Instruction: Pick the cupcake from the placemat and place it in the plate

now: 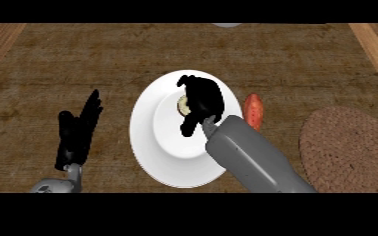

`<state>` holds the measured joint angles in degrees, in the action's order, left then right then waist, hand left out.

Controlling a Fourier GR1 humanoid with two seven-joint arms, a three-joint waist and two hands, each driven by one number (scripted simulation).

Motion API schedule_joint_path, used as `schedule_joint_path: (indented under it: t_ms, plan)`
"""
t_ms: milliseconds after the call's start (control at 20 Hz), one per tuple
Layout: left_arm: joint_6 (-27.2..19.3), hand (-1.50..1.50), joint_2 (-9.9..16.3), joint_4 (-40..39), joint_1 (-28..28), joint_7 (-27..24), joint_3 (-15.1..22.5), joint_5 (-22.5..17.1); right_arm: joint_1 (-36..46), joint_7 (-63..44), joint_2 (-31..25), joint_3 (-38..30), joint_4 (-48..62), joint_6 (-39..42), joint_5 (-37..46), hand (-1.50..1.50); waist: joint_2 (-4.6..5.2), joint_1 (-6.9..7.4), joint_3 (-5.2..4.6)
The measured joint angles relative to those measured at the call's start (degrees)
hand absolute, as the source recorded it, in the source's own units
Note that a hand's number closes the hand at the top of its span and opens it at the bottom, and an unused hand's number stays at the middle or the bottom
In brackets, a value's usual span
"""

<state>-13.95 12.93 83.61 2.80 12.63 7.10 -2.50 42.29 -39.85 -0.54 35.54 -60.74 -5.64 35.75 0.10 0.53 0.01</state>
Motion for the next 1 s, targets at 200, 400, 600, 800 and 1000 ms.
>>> schedule_joint_path:
  t_ms: [200, 400, 600, 800, 1000]
  plan:
    - [0.6, 0.00, -0.3, -0.3, -0.9, -1.3, -0.2, 0.0, -2.1, 8.2, 0.2, -2.3, -2.2, -2.5, -2.3, -1.50, 0.00, -0.09, 0.02]
    - [0.7, 0.00, -0.3, -0.2, -0.9, -1.1, -0.3, 0.1, -4.2, 14.7, 0.4, -6.4, -8.2, -9.4, -8.7, -1.50, 0.04, -0.11, 0.10]
    - [1.2, 0.00, 0.1, 0.5, -1.9, -1.4, -0.8, -0.2, -8.5, 21.4, 0.4, -11.3, -13.0, -12.3, -15.8, -1.50, -0.05, -0.33, 0.09]
    - [0.5, 0.00, -0.7, 0.9, -1.0, 0.1, -0.5, 0.9, -13.5, 27.8, -0.4, -15.0, -15.8, -10.0, -21.5, -1.50, -0.08, -0.53, 0.06]
    - [0.8, 0.00, -1.7, 0.3, -1.3, -0.7, -0.8, 1.7, -16.8, 32.9, -0.3, -17.1, -16.4, -6.8, -24.1, -1.50, -0.10, -0.47, 0.02]
